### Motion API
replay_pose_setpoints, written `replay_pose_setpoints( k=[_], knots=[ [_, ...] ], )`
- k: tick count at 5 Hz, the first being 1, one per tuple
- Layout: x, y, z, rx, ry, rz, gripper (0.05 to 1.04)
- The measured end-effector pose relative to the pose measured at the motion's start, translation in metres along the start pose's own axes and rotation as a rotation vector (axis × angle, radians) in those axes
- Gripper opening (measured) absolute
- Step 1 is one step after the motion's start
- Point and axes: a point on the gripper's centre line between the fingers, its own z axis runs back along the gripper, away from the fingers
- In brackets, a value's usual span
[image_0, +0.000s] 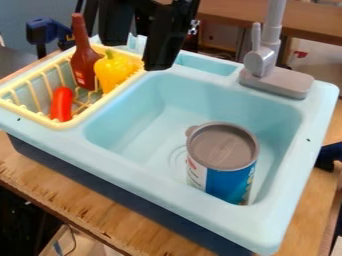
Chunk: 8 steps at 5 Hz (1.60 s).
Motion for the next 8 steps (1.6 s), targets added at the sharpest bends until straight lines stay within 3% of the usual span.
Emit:
replay_pose_setpoints(
  k=[1, 2, 3, 4, 6, 7, 8],
  knots=[
    [0.002, -0.001, -0.006, 0.002, 0.023, -0.003, 1.000],
    [0.005, -0.019, -0.018, 0.010, 0.005, -0.065, 1.000],
    [0.001, -0.055, -0.016, 0.002, -0.005, -0.160, 1.000],
    [-0.007, -0.079, -0.021, -0.019, 0.023, -0.183, 1.000],
    [-0.009, -0.111, -0.044, -0.133, 0.106, -0.194, 1.000],
    [-0.015, -0.115, -0.054, -0.161, 0.151, -0.181, 1.000],
    [-0.012, -0.112, -0.063, -0.169, 0.162, -0.192, 1.000]
  ],
)
